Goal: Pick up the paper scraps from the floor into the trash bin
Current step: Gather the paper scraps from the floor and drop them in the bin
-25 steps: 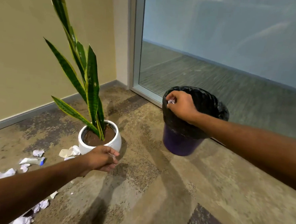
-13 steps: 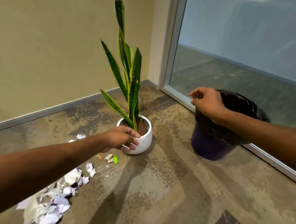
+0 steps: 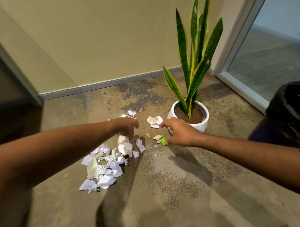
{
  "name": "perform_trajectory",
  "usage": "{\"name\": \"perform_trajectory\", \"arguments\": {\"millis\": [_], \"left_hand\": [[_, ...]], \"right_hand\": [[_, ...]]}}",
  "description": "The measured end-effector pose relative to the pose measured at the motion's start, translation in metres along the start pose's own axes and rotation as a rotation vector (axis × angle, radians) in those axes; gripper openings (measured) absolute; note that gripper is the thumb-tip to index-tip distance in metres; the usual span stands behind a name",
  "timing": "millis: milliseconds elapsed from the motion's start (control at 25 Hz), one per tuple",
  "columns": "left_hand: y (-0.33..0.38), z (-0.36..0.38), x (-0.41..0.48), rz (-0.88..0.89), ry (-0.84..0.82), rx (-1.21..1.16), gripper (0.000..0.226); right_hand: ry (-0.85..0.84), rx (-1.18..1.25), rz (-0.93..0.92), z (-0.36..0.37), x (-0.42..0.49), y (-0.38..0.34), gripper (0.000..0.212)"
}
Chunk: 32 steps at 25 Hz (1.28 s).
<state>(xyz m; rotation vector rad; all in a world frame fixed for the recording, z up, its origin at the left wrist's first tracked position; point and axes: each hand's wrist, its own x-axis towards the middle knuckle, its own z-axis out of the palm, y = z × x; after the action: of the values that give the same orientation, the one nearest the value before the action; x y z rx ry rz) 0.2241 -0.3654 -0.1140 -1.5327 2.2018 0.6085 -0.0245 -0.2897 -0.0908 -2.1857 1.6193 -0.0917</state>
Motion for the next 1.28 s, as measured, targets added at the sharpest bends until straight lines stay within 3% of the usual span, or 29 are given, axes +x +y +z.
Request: {"name": "perform_trajectory", "arguments": {"millis": [200, 360, 440, 520, 640, 760, 880, 960, 1160, 1280], "left_hand": [[-0.038, 0.028, 0.005, -0.005, -0.058, 0.063, 0.113], [-0.066, 0.056, 0.012, 0.028, -0.118, 0.13, 0.131], [-0.07, 0.068, 0.015, 0.061, -0.132, 0.134, 0.125], [-0.07, 0.077, 0.018, 0.086, -0.104, 0.098, 0.108], [-0.068, 0.084, 0.018, 0.111, -0.034, 0.055, 0.08], [-0.067, 0.09, 0.021, 0.101, 0.051, -0.058, 0.058], [-0.063, 0.094, 0.019, 0.053, 0.109, -0.172, 0.039], [-0.058, 0.093, 0.014, 0.02, 0.12, -0.216, 0.034], [-0.05, 0.09, 0.005, -0.097, 0.126, -0.415, 0.042], [-0.039, 0.087, 0.002, -0.139, 0.136, -0.585, 0.03]], "right_hand": [[-0.283, -0.02, 0.065, 0.084, 0.037, 0.001, 0.106], [-0.29, 0.022, 0.192, 0.125, 0.057, 0.007, 0.133], [-0.217, -0.02, 0.244, 0.136, 0.063, 0.008, 0.121], [-0.162, -0.055, 0.237, 0.142, 0.066, 0.003, 0.095], [-0.074, 0.07, 0.24, 0.149, 0.07, -0.016, 0.062], [-0.052, 0.225, 0.27, 0.163, 0.069, -0.043, 0.058], [-0.058, 0.429, 0.332, 0.175, 0.069, -0.067, 0.07], [-0.037, 0.548, 0.39, 0.183, 0.07, -0.077, 0.074], [0.02, 1.015, 0.567, 0.188, 0.063, -0.078, 0.06], [0.006, 1.27, 0.625, 0.176, 0.051, -0.074, 0.06]]}}
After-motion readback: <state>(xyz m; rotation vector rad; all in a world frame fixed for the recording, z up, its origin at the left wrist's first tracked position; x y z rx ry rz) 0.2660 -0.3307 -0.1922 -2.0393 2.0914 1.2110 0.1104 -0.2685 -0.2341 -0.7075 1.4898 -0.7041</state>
